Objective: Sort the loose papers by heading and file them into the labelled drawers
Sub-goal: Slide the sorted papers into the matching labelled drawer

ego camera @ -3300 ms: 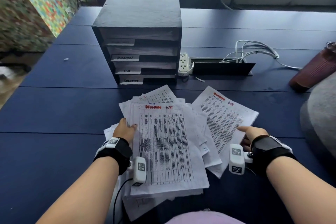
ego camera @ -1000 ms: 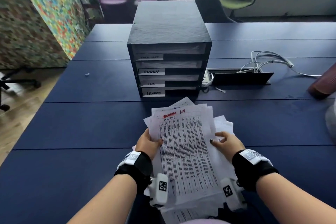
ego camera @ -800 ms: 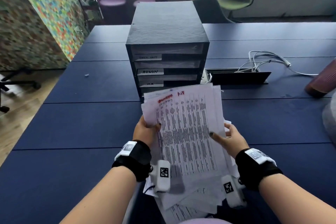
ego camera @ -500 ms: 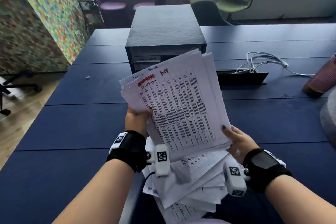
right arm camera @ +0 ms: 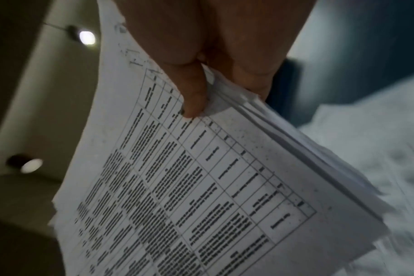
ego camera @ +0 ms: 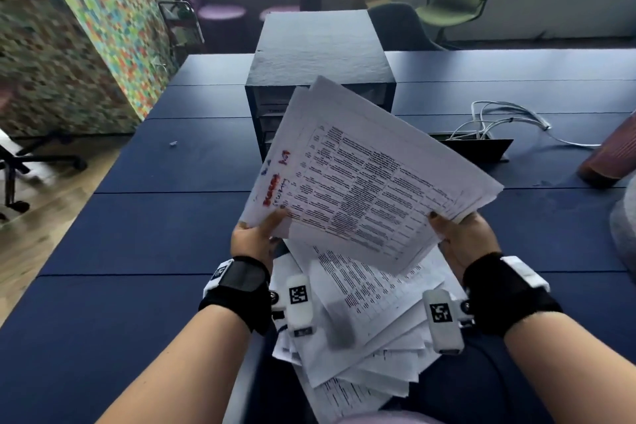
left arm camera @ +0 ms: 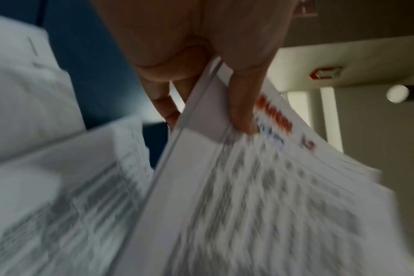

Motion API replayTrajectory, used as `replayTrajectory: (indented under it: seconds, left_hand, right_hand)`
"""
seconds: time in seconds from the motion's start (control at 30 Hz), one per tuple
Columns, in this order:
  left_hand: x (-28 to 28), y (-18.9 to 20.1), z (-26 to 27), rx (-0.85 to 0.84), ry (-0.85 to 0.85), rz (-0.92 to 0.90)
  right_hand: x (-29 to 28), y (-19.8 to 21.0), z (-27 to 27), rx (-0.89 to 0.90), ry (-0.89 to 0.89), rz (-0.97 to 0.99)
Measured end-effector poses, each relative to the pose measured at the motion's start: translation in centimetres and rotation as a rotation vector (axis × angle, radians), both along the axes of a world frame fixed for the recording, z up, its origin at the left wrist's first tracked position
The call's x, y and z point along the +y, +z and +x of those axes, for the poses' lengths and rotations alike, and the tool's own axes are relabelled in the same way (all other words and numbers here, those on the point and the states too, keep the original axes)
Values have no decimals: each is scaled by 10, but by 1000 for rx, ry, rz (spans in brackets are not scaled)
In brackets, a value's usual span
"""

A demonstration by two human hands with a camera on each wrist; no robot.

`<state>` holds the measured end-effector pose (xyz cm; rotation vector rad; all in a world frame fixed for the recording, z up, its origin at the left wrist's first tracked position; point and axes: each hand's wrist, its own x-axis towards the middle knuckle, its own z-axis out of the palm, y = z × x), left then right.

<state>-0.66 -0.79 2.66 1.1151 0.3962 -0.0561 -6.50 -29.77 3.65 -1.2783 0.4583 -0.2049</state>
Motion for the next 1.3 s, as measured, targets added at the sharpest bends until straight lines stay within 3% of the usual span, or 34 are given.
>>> replayTrajectory:
  seconds: [0.1, 0.2, 0.4, 0.53, 0.77, 0.93, 1.17, 1.3]
  left_hand:
    - [19, -7, 0, -29, -94, 110]
    - [22, -13, -3, -59, -169, 294]
    - [8, -18, -4, -95, -233, 429]
    - [-4, -9, 1, -135, -253, 524]
    - [-15, 9, 6, -213, -143, 482]
    - [-9, 4, -1, -266, -209, 546]
    - [-6, -19, 1, -125, -309, 551]
    - [-3, -25, 3, -73, -339, 608]
  right_hand:
    - [-9, 15, 5, -83, 21, -58]
    - [-10, 25, 8, -89, 16, -239]
    - [-4, 2, 1, -38, 53, -466]
    - [2, 0, 0, -37, -11, -446]
    - [17, 20, 8, -54, -86, -332]
    - [24, 19, 3, -49, -125, -390]
    - [27, 29, 1, -135, -146, -454]
    - [19, 43, 3, -183, -146, -608]
